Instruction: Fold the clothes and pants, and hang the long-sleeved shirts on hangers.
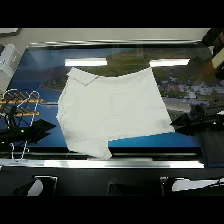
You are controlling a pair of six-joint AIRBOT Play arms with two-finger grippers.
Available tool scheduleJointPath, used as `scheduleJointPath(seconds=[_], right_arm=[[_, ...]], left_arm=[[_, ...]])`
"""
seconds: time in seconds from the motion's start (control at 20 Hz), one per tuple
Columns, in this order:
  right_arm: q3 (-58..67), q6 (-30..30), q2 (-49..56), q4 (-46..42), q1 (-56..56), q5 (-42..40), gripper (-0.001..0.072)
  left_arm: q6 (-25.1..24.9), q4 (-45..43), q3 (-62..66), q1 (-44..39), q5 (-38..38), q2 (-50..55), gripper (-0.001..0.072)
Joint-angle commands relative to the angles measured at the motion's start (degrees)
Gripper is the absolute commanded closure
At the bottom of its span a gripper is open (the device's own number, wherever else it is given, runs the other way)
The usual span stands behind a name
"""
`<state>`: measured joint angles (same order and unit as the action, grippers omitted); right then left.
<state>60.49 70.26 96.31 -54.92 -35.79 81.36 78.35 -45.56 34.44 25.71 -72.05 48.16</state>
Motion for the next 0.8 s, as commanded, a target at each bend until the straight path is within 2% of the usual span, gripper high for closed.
scheduleJointPath(seconds=[0.0,0.1,0.15,0.25,0.3,0.45,0.75], right_arm=[[-4.15,-0.68,0.22,-1.90,0.04,-0.22,0.0224],[-4.20,-1.01,-0.02,-1.70,0.04,-2.47,0.0315],[-4.20,-1.09,-0.33,-1.40,0.04,-4.00,0.0406],[-4.20,-2.23,-0.92,0.22,0.04,-5.57,0.0634],[-4.20,-3.15,-1.36,1.27,0.04,-6.14,0.0676],[-4.20,-3.48,-3.08,1.95,0.04,-8.04,0.0678],[-4.20,-4.59,-6.69,4.94,0.04,-6.27,0.0678]], left_arm=[[-1.09,-0.17,-0.09,1.70,-0.42,0.00,-0.0010],[-1.97,-1.42,-0.61,2.45,-1.49,0.00,-0.0010],[-2.12,-2.34,-1.36,2.47,-2.12,0.00,-0.0011],[-3.26,-3.08,-4.61,2.47,-3.06,0.00,-0.0011],[-3.65,-3.06,-6.54,2.45,-2.69,0.02,-0.0010],[-5.18,-2.97,-12.13,2.40,-0.09,0.04,-0.0011],[-8.11,2.27,-18.51,0.42,6.54,0.52,-0.0008]])
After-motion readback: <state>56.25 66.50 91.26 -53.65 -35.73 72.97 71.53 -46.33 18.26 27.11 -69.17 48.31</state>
